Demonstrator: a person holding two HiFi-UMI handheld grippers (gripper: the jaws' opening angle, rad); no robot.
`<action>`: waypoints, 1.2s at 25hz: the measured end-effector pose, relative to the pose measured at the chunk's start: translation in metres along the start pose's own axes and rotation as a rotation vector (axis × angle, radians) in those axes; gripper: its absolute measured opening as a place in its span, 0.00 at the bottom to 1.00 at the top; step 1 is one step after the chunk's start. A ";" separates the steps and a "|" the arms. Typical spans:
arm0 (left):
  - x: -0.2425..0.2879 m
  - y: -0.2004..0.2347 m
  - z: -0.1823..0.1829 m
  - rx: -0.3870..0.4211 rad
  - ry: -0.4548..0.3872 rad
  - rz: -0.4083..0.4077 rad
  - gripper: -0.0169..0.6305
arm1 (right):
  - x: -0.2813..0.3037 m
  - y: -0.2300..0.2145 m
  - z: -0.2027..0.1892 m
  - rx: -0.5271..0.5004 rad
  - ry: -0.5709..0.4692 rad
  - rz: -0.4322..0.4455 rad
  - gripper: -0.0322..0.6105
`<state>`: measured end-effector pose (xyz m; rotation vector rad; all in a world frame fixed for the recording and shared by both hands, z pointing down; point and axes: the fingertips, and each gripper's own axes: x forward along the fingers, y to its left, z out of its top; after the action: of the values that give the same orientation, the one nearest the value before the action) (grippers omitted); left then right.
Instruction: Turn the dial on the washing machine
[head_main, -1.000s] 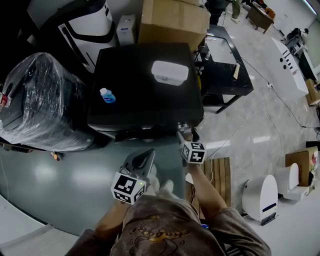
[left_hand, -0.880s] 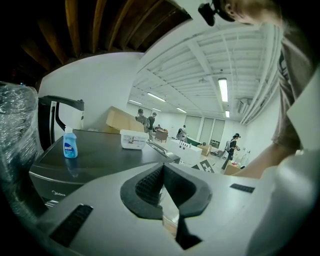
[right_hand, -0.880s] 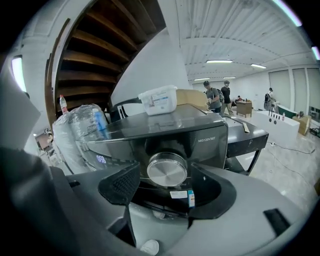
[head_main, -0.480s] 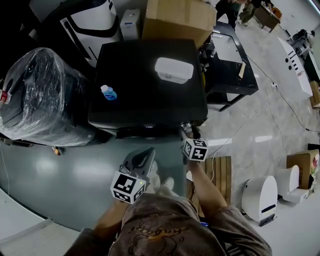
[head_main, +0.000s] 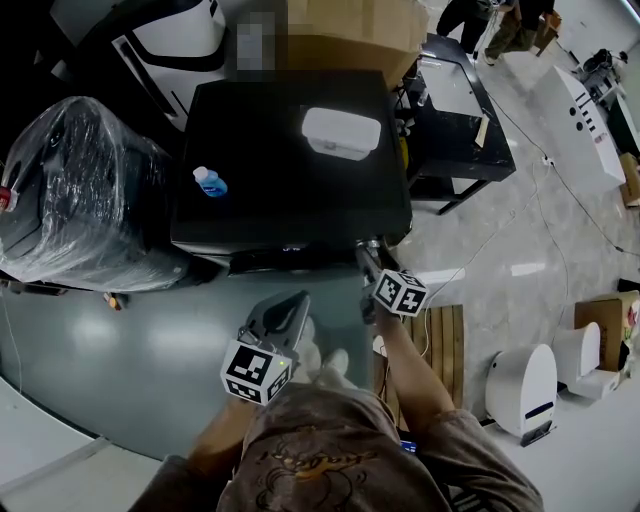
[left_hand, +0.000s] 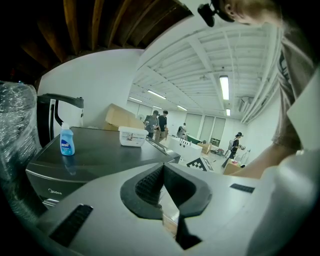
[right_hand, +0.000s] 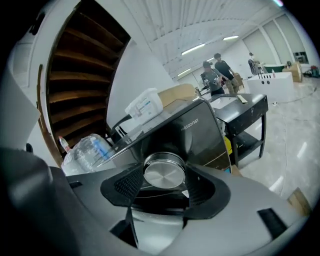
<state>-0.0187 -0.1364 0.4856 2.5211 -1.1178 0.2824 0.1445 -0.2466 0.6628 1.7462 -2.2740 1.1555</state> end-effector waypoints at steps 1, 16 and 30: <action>0.000 -0.001 0.000 0.000 0.001 0.000 0.03 | 0.000 -0.001 0.000 0.023 -0.005 0.010 0.45; 0.002 -0.008 -0.001 0.003 0.000 0.004 0.03 | -0.003 -0.005 0.004 0.361 -0.085 0.109 0.44; -0.003 -0.012 -0.004 -0.004 -0.001 0.012 0.03 | -0.005 -0.010 -0.004 0.748 -0.166 0.141 0.41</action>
<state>-0.0116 -0.1255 0.4851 2.5124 -1.1334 0.2821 0.1531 -0.2414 0.6682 1.9548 -2.2360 2.1791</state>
